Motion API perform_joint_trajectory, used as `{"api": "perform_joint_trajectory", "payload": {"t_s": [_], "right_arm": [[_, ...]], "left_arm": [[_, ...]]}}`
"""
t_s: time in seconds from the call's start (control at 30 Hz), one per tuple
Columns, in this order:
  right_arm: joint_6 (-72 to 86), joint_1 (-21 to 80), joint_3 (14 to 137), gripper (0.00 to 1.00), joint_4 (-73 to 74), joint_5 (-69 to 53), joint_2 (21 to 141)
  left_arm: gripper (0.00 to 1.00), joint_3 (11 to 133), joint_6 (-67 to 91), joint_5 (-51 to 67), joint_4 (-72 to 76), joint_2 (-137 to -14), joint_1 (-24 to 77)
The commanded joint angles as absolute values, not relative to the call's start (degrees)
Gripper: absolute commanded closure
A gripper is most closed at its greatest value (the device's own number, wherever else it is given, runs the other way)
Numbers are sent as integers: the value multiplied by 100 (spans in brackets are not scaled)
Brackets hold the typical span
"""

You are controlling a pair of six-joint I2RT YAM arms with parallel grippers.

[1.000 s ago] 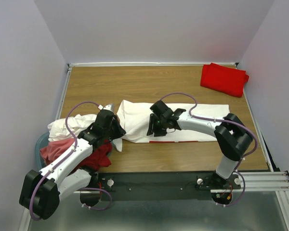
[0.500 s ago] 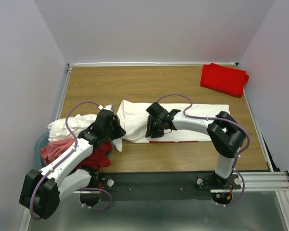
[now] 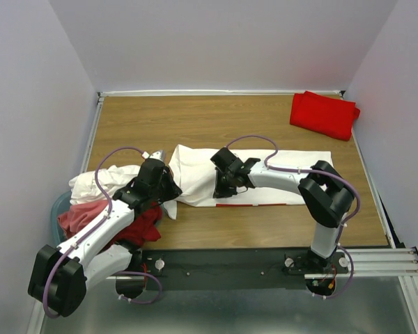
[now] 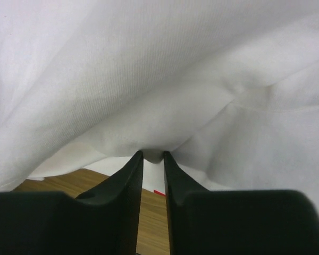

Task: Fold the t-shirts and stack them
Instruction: Fold the tshirt

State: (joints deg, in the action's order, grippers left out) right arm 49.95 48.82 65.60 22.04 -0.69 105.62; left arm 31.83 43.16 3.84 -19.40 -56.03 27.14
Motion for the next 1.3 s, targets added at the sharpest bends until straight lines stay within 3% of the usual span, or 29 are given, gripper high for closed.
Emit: {"api": "perform_joint_trajectory", "payload": {"t_s": [0.0,0.23,0.9,1.27], "right_arm": [[5019,4939,6627,79,2171,149,10626],[4992,4948,6574,100,2180,176,10573],[5124,4939,5889,100,2575,343,9466],[5150,4939,5713,100,2707,290,9431]], "left_arm": [[100,3173,4289,316,-2004,-5572,2760],[100,3155,4298,299,-1951,-5616,2760],[100,3191,4614,44,-2241,-5634,3128],[100,3269,4860,-316,-2548,-5853,3392]]}}
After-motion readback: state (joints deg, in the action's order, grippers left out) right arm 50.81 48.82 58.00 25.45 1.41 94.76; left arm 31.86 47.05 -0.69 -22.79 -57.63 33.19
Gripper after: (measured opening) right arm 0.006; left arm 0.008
